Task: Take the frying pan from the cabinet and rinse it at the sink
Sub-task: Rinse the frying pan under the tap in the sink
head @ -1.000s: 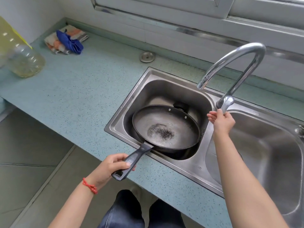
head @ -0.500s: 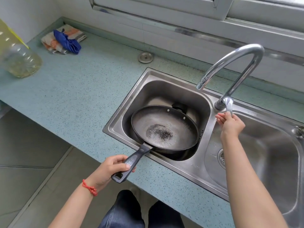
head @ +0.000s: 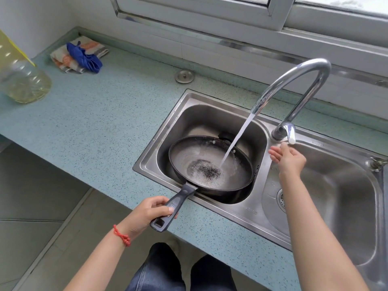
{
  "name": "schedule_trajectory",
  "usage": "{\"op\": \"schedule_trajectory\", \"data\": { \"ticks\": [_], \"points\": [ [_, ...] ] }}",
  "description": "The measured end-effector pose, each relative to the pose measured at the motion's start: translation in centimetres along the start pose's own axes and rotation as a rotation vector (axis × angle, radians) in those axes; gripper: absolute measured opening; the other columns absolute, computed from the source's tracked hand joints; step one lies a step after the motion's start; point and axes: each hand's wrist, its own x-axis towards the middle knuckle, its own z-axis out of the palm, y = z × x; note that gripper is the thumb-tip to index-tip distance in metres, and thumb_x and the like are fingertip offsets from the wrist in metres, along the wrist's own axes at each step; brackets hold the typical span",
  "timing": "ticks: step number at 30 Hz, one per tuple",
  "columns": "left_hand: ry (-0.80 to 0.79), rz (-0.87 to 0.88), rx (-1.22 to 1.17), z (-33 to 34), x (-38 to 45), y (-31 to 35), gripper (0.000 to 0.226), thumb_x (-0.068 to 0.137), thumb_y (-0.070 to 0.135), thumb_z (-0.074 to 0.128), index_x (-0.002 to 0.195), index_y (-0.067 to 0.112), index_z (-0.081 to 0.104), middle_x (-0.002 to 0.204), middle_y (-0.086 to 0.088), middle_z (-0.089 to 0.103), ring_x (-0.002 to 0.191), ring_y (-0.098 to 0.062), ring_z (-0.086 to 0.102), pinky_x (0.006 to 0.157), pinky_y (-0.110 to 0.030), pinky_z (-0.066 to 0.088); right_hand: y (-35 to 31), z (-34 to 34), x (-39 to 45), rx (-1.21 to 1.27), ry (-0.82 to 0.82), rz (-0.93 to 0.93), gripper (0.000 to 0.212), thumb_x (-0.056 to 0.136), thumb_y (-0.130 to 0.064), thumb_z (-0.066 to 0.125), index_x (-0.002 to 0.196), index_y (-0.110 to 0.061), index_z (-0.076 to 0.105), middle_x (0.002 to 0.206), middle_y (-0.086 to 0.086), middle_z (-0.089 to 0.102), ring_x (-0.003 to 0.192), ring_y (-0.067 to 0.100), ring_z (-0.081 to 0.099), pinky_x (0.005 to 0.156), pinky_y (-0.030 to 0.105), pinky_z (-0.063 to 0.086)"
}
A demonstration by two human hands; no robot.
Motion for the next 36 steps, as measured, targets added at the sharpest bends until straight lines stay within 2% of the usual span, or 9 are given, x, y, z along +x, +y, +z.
{"op": "schedule_trajectory", "data": {
  "ticks": [3, 6, 9, 14, 18, 22, 26, 32, 36],
  "points": [
    [-0.007, 0.008, 0.024, -0.1, 0.8, 0.1, 0.059, 0.053, 0.042, 0.066, 0.089, -0.003, 0.062, 0.084, -0.016, 0.062, 0.062, -0.010, 0.059, 0.054, -0.017, 0.045, 1.6, 0.6, -4.5, -0.115, -0.016, 0.017, 0.019, 0.092, -0.017, 0.050, 0.089, -0.001, 0.060, 0.072, 0.008, 0.064, 0.043, 0.003, 0.062, 0.045, 0.012, 0.050],
    [-0.017, 0.012, 0.084, -0.5, 2.1, 0.1, 0.054, 0.054, 0.048, 0.065, 0.082, 0.002, 0.062, 0.083, -0.017, 0.059, 0.069, -0.020, 0.053, 0.061, -0.025, 0.042, 3.5, 1.9, -10.4, -0.223, -0.084, 0.019, 0.021, 0.092, -0.018, 0.051, 0.096, 0.001, 0.060, 0.073, 0.009, 0.065, 0.045, 0.003, 0.062, 0.047, 0.013, 0.050],
    [-0.074, 0.014, 0.138, -0.8, 3.2, 0.1, 0.046, 0.058, 0.047, 0.065, 0.074, 0.004, 0.063, 0.076, -0.014, 0.057, 0.070, -0.022, 0.049, 0.067, -0.031, 0.038, 5.3, 3.5, -17.0, -0.332, -0.190, 0.044, 0.019, 0.091, -0.020, 0.052, 0.092, -0.004, 0.062, 0.071, 0.007, 0.067, 0.052, 0.008, 0.063, 0.049, 0.015, 0.050],
    [-0.184, 0.019, 0.158, -0.9, 4.6, -0.1, 0.023, 0.081, 0.030, 0.061, 0.071, 0.010, 0.063, 0.066, -0.004, 0.058, 0.064, -0.015, 0.052, 0.059, -0.022, 0.041, 6.6, 6.7, -24.7, -0.502, -0.254, 0.141, 0.024, 0.086, -0.032, 0.060, 0.082, -0.009, 0.065, 0.062, 0.001, 0.064, 0.053, 0.010, 0.061, 0.048, 0.015, 0.045],
    [-0.169, 0.005, 0.110, -0.8, 5.3, -0.4, 0.028, 0.087, 0.021, 0.055, 0.060, 0.012, 0.058, 0.056, 0.002, 0.057, 0.057, -0.011, 0.051, 0.054, -0.017, 0.041, 7.3, 8.5, -26.4, -0.588, -0.281, 0.247, 0.034, 0.076, -0.044, 0.063, 0.059, -0.016, 0.055, 0.048, -0.007, 0.052, 0.048, 0.010, 0.053, 0.058, 0.031, 0.046],
    [-0.204, -0.066, 0.008, -0.7, 5.6, -0.5, 0.026, 0.086, 0.019, 0.056, 0.062, 0.007, 0.053, 0.051, 0.001, 0.051, 0.047, -0.010, 0.049, 0.046, -0.018, 0.039, 7.3, 10.1, -27.0, -0.437, -0.310, 0.387, 0.014, 0.074, -0.023, 0.066, 0.065, -0.017, 0.058, 0.063, 0.003, 0.062, 0.062, 0.020, 0.063, 0.065, 0.034, 0.055],
    [-0.209, -0.074, -0.070, -0.4, 5.6, -0.8, 0.029, 0.083, 0.013, 0.058, 0.055, 0.008, 0.051, 0.044, 0.002, 0.046, 0.040, -0.010, 0.042, 0.040, -0.018, 0.034, 6.7, 10.1, -27.2, -0.298, -0.381, 0.396, 0.010, 0.078, -0.001, 0.056, 0.072, -0.010, 0.058, 0.052, 0.004, 0.060, 0.041, 0.014, 0.059, 0.045, 0.021, 0.050],
    [-0.183, -0.012, -0.083, 0.7, 4.7, -1.2, 0.025, 0.074, 0.022, 0.068, 0.074, 0.000, 0.056, 0.064, -0.011, 0.047, 0.056, -0.019, 0.043, 0.047, -0.024, 0.034, 6.8, 7.8, -27.6, -0.205, -0.418, 0.326, 0.009, 0.078, -0.001, 0.059, 0.073, -0.007, 0.056, 0.047, 0.000, 0.060, 0.040, 0.015, 0.058, 0.042, 0.021, 0.047],
    [-0.158, 0.005, -0.144, 1.3, 3.8, -2.1, 0.056, 0.059, 0.037, 0.074, 0.077, -0.013, 0.057, 0.070, -0.017, 0.052, 0.065, -0.025, 0.050, 0.058, -0.030, 0.042, 6.6, 6.3, -28.2, -0.168, -0.505, 0.273, 0.005, 0.070, -0.010, 0.059, 0.072, -0.008, 0.055, 0.051, 0.003, 0.061, 0.042, 0.017, 0.058, 0.043, 0.022, 0.047]
  ]
}}
